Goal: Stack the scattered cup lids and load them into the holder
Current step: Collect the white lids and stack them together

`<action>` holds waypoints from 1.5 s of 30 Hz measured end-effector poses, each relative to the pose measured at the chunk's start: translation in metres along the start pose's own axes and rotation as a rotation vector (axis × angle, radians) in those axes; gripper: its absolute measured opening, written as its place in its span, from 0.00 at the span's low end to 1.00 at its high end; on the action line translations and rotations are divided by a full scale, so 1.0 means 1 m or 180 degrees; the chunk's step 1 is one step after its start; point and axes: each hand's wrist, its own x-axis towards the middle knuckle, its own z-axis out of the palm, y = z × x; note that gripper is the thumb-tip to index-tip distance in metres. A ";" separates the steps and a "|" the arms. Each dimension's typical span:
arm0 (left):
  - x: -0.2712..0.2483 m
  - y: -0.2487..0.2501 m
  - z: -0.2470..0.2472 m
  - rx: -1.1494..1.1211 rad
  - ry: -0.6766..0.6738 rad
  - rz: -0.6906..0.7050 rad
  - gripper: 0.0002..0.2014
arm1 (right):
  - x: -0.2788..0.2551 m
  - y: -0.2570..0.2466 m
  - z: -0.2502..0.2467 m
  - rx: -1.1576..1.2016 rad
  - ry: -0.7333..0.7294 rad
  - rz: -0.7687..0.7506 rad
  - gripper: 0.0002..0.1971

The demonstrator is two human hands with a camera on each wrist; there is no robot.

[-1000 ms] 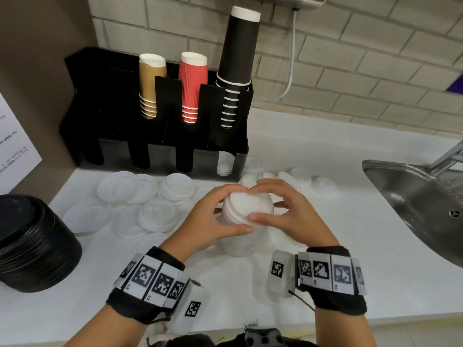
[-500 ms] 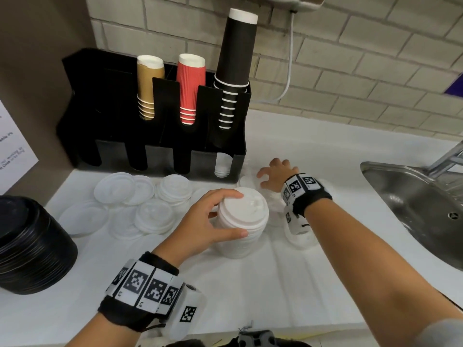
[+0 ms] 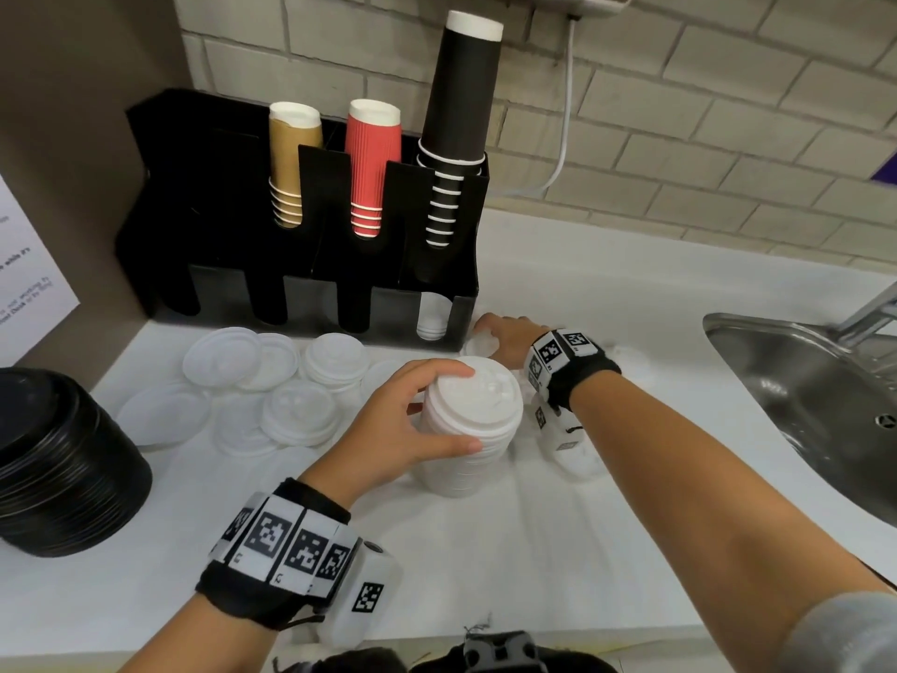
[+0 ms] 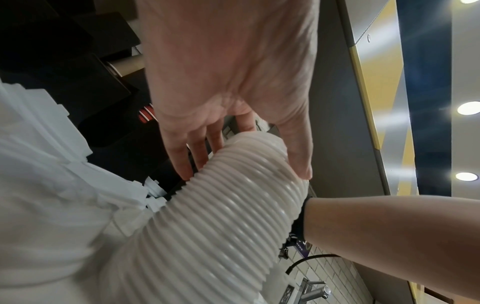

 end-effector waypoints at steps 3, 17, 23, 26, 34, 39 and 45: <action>0.000 0.000 0.001 0.0004 0.0024 -0.0003 0.30 | 0.000 -0.002 0.000 0.0126 -0.0017 -0.0114 0.35; 0.001 0.000 0.001 0.0093 0.0034 -0.0016 0.30 | 0.005 0.003 0.003 0.0139 -0.0198 0.0013 0.33; 0.001 0.002 0.003 0.0116 0.0025 -0.0050 0.32 | -0.028 0.025 -0.032 0.1792 0.0393 0.0101 0.19; 0.002 0.003 0.004 0.0085 0.0014 -0.0082 0.38 | -0.063 0.019 -0.029 0.2880 0.0943 -0.0170 0.07; 0.000 -0.001 0.006 -0.0090 0.0062 -0.0137 0.50 | -0.137 -0.024 0.021 0.3949 0.1801 -0.0718 0.13; 0.001 -0.002 0.007 -0.0060 0.0113 -0.0196 0.52 | -0.149 -0.037 0.031 0.3739 0.1886 -0.0882 0.17; 0.001 -0.005 0.008 -0.0025 0.0148 -0.0187 0.52 | -0.153 -0.039 0.037 0.3285 0.1943 -0.0968 0.16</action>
